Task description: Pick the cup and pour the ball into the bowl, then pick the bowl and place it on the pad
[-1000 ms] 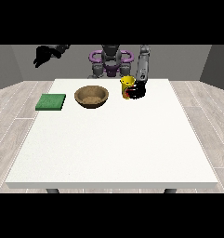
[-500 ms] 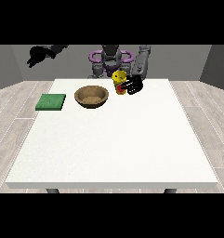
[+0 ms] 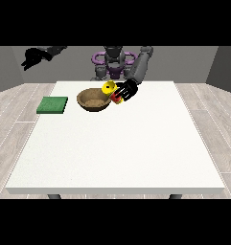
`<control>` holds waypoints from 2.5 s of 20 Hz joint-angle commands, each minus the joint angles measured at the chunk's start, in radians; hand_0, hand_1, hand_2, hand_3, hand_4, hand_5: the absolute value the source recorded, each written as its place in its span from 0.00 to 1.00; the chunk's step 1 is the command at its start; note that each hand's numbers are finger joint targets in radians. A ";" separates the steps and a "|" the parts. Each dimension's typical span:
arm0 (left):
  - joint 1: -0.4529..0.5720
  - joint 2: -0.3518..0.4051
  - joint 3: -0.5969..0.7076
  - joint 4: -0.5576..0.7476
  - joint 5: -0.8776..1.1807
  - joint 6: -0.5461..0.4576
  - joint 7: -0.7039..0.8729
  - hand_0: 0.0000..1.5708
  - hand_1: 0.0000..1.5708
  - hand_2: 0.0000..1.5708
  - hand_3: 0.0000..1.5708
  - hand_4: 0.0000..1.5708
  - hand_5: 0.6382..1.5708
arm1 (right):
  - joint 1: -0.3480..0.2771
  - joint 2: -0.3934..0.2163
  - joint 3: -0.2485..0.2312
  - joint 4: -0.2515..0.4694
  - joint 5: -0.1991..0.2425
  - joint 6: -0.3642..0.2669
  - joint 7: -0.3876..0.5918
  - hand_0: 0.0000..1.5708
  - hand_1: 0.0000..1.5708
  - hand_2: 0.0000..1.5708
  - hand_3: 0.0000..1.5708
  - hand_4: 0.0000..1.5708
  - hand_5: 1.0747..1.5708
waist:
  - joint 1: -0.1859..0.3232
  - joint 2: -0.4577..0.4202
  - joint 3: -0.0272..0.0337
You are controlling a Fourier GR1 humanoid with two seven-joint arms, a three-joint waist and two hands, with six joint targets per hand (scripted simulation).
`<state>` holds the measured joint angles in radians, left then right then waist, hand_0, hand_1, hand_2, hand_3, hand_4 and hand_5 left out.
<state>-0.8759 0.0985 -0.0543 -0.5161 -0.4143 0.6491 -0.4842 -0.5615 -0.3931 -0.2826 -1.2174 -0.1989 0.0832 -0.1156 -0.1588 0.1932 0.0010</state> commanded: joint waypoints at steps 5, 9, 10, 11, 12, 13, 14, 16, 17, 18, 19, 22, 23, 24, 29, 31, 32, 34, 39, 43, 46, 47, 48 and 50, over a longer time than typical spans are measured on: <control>-0.111 -0.006 -0.180 0.156 -0.303 0.185 0.282 0.96 0.96 1.00 1.00 0.95 0.71 | -0.012 0.033 0.035 0.060 0.035 -0.012 -0.026 0.00 0.00 0.22 0.43 0.34 0.99 | -0.016 -0.055 0.0010; -0.138 0.029 -0.268 0.204 -0.429 0.185 0.353 0.99 0.99 1.00 1.00 0.96 0.76 | 0.002 -0.011 -0.010 0.130 0.025 0.004 -0.044 0.00 0.00 0.23 0.42 0.34 0.99 | 0.043 -0.091 0.0014; -0.172 0.036 -0.289 0.231 -0.477 0.226 0.407 1.00 1.00 1.00 1.00 0.95 0.78 | -0.003 -0.011 0.005 0.127 0.025 0.020 -0.030 0.00 0.00 0.22 0.42 0.35 0.99 | 0.012 -0.087 0.0015; -0.170 0.034 -0.317 0.269 -0.520 0.237 0.453 0.99 0.99 1.00 1.00 0.89 0.83 | 0.001 0.005 0.019 0.118 0.042 -0.006 -0.017 0.00 0.00 0.23 0.42 0.35 0.99 | 0.003 -0.121 0.0014; -0.240 0.014 -0.351 0.279 -0.565 0.212 0.502 1.00 1.00 1.00 1.00 0.79 0.89 | -0.046 0.020 0.017 0.147 0.050 -0.043 -0.010 0.00 0.00 0.24 0.42 0.36 0.99 | 0.042 -0.106 0.0020; -0.251 0.000 -0.377 0.301 -0.605 0.218 0.549 1.00 1.00 1.00 1.00 0.73 0.93 | -0.026 0.011 0.016 0.157 0.043 -0.001 -0.051 0.00 0.00 0.24 0.40 0.36 0.99 | 0.029 -0.097 0.0020; -0.273 -0.001 -0.403 0.333 -0.643 0.197 0.593 1.00 1.00 1.00 1.00 0.71 0.95 | -0.031 0.010 0.014 0.160 0.025 0.016 -0.028 0.00 0.00 0.24 0.41 0.36 0.99 | 0.001 -0.113 0.0021; -0.274 -0.056 -0.451 0.358 -0.703 0.190 0.655 1.00 1.00 1.00 1.00 0.75 0.92 | -0.053 0.031 0.025 0.155 0.038 -0.016 -0.023 0.00 0.00 0.24 0.42 0.36 0.99 | 0.005 -0.112 0.0007; -0.273 -0.059 -0.473 0.361 -0.734 0.208 0.673 1.00 1.00 1.00 1.00 0.75 0.92 | -0.038 0.031 0.041 0.157 0.059 -0.011 -0.046 0.00 0.00 0.22 0.39 0.37 0.99 | 0.001 -0.082 0.0004; -0.249 -0.095 -0.511 0.361 -0.767 0.197 0.730 0.99 0.99 1.00 1.00 0.74 0.92 | -0.022 0.019 0.020 0.186 0.038 0.019 -0.070 0.00 0.00 0.21 0.40 0.36 0.99 | -0.009 -0.109 0.0010; -0.224 -0.096 -0.548 0.323 -0.785 0.163 0.756 0.98 0.98 1.00 1.00 0.77 0.89 | -0.049 0.010 0.008 0.226 0.028 0.034 -0.079 0.00 0.00 0.21 0.39 0.36 0.99 | -0.003 -0.107 0.0012; -0.193 -0.097 -0.647 0.320 -0.877 0.103 0.788 0.96 0.96 1.00 1.00 0.88 0.73 | -0.083 0.056 0.054 0.217 0.068 -0.011 -0.075 0.00 0.00 0.23 0.40 0.37 0.99 | -0.037 -0.091 0.0008; -0.224 -0.097 -0.651 0.355 -0.899 0.077 0.819 0.96 0.96 1.00 1.00 0.93 0.65 | -0.052 0.100 0.088 0.188 0.078 -0.011 -0.085 0.00 0.00 0.22 0.39 0.36 0.99 | -0.066 -0.098 0.0002; -0.207 -0.097 -0.688 0.309 -0.928 0.054 0.860 0.96 0.96 1.00 1.00 0.95 0.60 | -0.108 0.065 0.060 0.216 0.061 0.000 -0.071 0.00 0.00 0.22 0.40 0.37 0.99 | -0.068 -0.087 0.0003; -0.215 -0.098 -0.756 0.249 -1.014 -0.085 0.898 0.97 0.97 1.00 1.00 0.96 0.57 | -0.075 0.061 0.051 0.261 0.068 -0.001 -0.091 0.00 0.00 0.22 0.39 0.37 0.99 | -0.034 -0.126 -0.0003; -0.240 -0.098 -0.784 0.235 -1.061 -0.109 0.961 0.97 0.97 1.00 1.00 0.94 0.61 | -0.115 0.079 0.071 0.248 0.083 -0.019 -0.092 0.00 0.00 0.22 0.41 0.36 0.99 | -0.057 -0.071 -0.0008; -0.238 -0.098 -0.767 0.192 -1.041 -0.152 0.907 0.97 0.97 1.00 1.00 0.94 0.60 | -0.074 0.067 0.051 0.273 0.077 -0.013 -0.117 0.00 0.00 0.22 0.41 0.37 0.99 | -0.021 -0.115 -0.0006; -0.259 -0.098 -0.771 0.158 -1.062 -0.184 0.930 0.97 0.97 1.00 1.00 0.94 0.61 | -0.096 0.065 0.040 0.285 0.069 -0.015 -0.128 0.00 0.00 0.24 0.42 0.37 0.99 | -0.016 -0.080 -0.0006; -0.264 -0.098 -0.791 -0.021 -1.062 -0.337 0.930 0.97 0.97 1.00 1.00 0.94 0.62 | -0.098 0.013 0.000 0.364 0.066 0.010 -0.195 0.00 0.00 0.21 0.38 0.37 0.99 | 0.023 -0.086 -0.0001; -0.228 -0.091 -0.720 0.026 -1.049 -0.252 0.854 0.98 0.98 1.00 1.00 0.96 0.59 | -0.061 0.082 0.065 0.289 0.061 0.040 -0.131 0.00 0.00 0.22 0.38 0.37 0.98 | 0.037 -0.142 -0.0010; -0.214 -0.063 -0.620 -0.052 -0.922 -0.202 0.793 0.95 0.95 1.00 1.00 0.96 0.60 | -0.015 0.105 0.076 0.300 0.075 0.028 -0.158 0.00 0.00 0.22 0.38 0.37 0.98 | 0.098 -0.185 -0.0013; -0.223 -0.098 -0.590 -0.060 -0.896 -0.220 0.826 0.95 0.95 1.00 1.00 0.94 0.65 | -0.031 0.128 0.105 0.293 0.086 0.022 -0.108 0.00 0.00 0.22 0.42 0.36 0.99 | 0.076 -0.202 -0.0017; -0.252 -0.066 -0.571 -0.096 -0.879 -0.210 0.778 0.94 0.94 1.00 1.00 0.90 0.73 | -0.046 0.100 0.072 0.321 0.086 -0.009 -0.114 0.00 0.00 0.23 0.41 0.36 0.99 | 0.143 -0.194 -0.0014; -0.253 -0.018 -0.509 -0.140 -0.807 -0.188 0.716 0.92 0.92 1.00 1.00 0.85 0.81 | -0.017 0.112 0.082 0.324 0.112 -0.045 -0.128 0.00 0.00 0.23 0.40 0.36 0.99 | 0.177 -0.211 -0.0017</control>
<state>-1.1103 0.0348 -0.6572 -0.5831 -1.3210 0.4384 0.3108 -0.6006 -0.2901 -0.2041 -0.9081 -0.1098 0.0785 -0.2413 -0.0482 0.0101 -0.0004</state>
